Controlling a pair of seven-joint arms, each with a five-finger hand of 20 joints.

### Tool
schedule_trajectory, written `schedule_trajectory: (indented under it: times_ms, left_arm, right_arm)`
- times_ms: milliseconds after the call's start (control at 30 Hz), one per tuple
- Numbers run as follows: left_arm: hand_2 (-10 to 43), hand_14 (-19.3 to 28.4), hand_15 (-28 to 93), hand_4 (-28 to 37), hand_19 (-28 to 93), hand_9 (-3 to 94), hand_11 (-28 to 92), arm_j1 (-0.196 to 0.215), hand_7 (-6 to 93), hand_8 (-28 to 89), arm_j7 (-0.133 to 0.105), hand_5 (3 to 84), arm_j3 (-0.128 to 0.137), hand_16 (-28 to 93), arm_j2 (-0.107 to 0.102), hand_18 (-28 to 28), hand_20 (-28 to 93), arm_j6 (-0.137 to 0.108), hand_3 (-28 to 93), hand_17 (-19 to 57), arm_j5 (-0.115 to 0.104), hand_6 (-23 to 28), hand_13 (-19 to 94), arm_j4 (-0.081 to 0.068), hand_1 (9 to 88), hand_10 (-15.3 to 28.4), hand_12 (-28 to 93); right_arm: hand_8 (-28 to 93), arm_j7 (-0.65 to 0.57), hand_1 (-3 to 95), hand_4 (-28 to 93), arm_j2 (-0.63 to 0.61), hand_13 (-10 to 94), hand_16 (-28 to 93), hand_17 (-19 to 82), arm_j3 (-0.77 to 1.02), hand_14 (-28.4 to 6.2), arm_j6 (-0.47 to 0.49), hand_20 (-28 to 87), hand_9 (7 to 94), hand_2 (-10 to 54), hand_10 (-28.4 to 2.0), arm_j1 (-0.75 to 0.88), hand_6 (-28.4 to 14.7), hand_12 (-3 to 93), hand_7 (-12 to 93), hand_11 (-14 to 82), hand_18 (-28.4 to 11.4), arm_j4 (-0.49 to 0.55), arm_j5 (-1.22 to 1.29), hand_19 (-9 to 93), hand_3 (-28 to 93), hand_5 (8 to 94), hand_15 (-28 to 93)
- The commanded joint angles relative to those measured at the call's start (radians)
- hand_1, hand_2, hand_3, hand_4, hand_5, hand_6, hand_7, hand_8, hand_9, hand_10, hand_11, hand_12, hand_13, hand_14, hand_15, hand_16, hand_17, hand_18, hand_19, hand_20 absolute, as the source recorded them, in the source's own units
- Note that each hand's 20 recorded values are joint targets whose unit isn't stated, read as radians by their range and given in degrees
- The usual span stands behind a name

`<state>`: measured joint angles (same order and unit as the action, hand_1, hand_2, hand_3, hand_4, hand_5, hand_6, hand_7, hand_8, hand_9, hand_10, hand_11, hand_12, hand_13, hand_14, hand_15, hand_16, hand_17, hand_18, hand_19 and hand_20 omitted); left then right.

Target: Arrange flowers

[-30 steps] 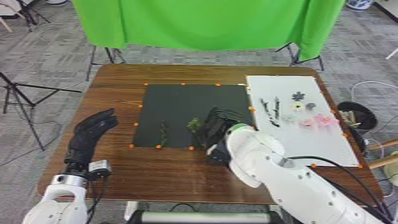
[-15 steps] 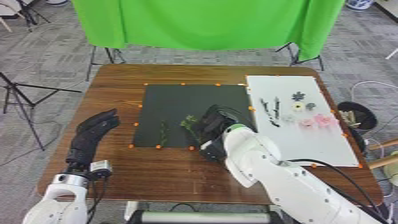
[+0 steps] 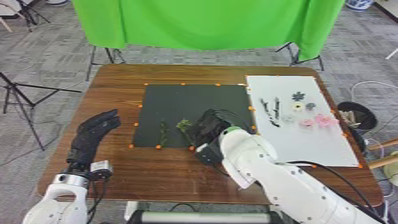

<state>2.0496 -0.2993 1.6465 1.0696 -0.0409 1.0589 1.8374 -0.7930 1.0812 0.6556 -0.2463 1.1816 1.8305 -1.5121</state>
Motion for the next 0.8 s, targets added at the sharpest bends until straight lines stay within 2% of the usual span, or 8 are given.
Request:
schedule_trajectory:
  times_ms: [33,333,800]
  left_arm:
    - [-6.9,16.9,18,-17.1,12,41.2,21,0.002,17.2,-7,0.013,44.8,0.001,2,0.008,12.8,15,0.018,71,4.2,0.006,2.5,35,0.0,25.1,12.7,16]
    - [-6.9,16.9,18,-17.1,12,41.1,21,0.001,17.1,-7,0.015,44.6,0.002,2,0.011,12.9,15,0.024,71,4.0,0.008,2.5,35,-0.001,25.2,12.6,16]
    - [-6.9,16.8,18,-16.9,12,41.1,21,-0.002,17.2,-7,0.02,44.7,0.002,2,0.013,12.9,15,0.032,71,3.9,0.013,2.4,34,-0.003,25.4,12.6,16]
  right_arm:
    - [15,0.015,58.6,-14,0.003,94,13,78,-0.003,-3.3,-0.018,30,93.7,-1.9,-14.6,-0.002,-6.8,13.5,24,27.6,-4.1,-0.008,0.013,78,52,80.5,51]
    - [13,0.028,57.4,-13,0.004,94,13,77,0.006,-4.1,-0.004,30,93.7,-1.8,-14.2,0.0,-6.5,14.7,22,23.2,-4.7,-0.013,0.014,77,51,79.3,48]
    - [12,0.022,49.1,-11,-0.023,94,16,76,0.019,-4.7,0.058,32,93.6,-6.7,-15.0,0.006,-6.5,17.4,22,19.7,-4.4,0.003,-0.034,75,56,75.5,44]
